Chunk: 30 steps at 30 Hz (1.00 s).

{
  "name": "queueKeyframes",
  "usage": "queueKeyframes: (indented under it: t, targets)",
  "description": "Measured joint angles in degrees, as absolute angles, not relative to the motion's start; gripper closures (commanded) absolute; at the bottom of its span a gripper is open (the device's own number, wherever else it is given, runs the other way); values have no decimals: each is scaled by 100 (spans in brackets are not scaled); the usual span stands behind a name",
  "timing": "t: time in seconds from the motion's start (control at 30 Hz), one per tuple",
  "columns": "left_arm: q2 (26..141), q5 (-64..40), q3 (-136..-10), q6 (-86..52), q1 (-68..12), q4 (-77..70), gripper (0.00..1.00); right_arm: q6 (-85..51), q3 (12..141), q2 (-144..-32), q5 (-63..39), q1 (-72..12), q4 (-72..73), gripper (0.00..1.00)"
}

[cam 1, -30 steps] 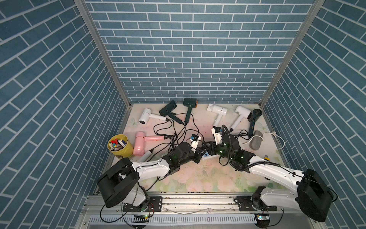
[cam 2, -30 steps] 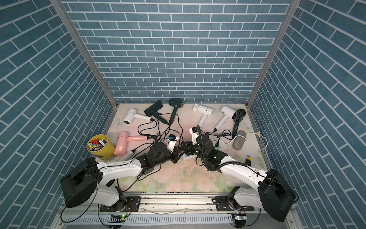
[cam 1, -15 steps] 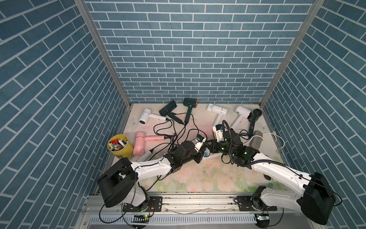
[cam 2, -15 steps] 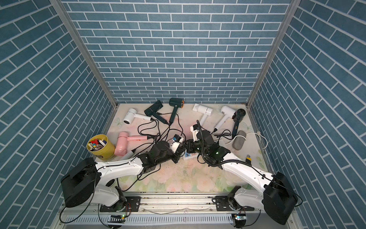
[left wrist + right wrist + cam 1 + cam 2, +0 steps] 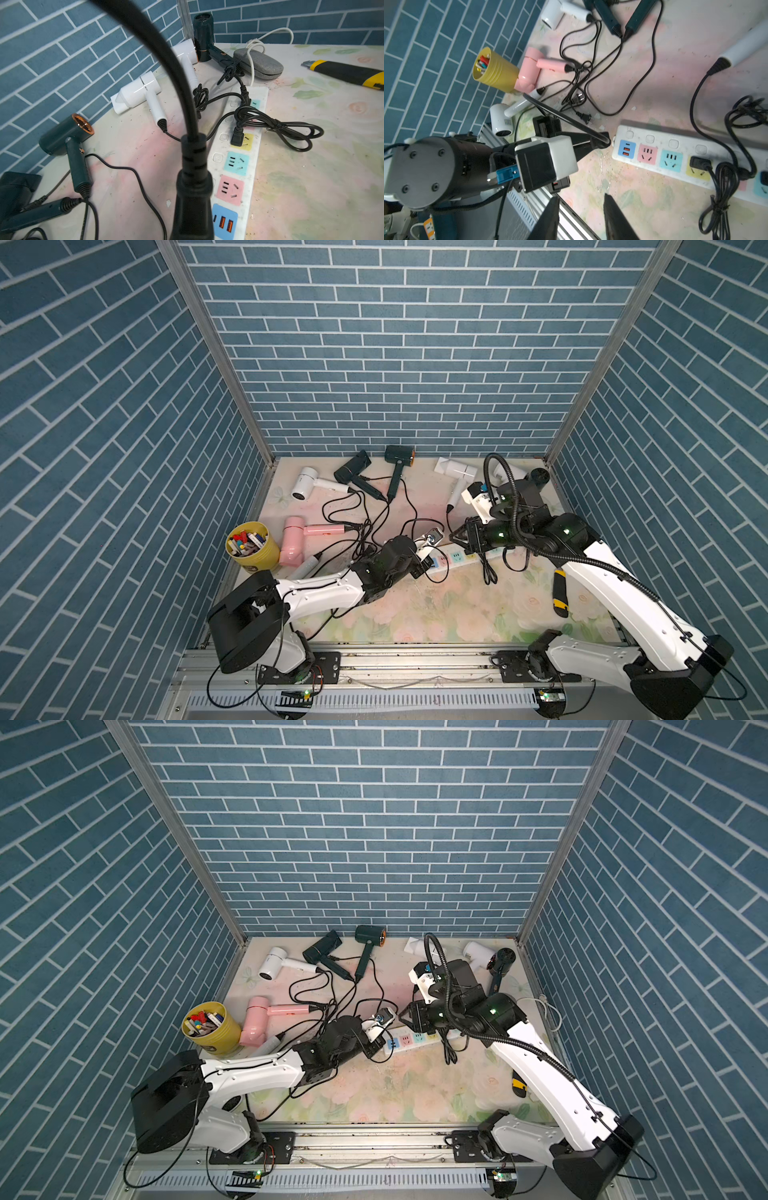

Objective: Charge the blow dryers
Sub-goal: Pick up the plug from the center of the board.

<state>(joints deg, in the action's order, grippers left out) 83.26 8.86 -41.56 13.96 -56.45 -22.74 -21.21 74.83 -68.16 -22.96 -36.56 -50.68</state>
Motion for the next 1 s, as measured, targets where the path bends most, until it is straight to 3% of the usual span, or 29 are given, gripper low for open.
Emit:
queueKeyframes:
  t: [0.27, 0.5, 1.0]
  targets:
    - [8326, 1160, -4167, 2003, -5889, -2051, 100, -1820, 8237, -7867, -2930, -3009, -5913, 56]
    - [8326, 1201, -4167, 2224, -5983, -2018, 100, -1660, 8958, -8628, -3336, -2993, -6272, 57]
    - [8326, 1151, -4167, 2425, -6020, -1940, 100, -1194, 9225, -9653, -3522, -3234, -6928, 76]
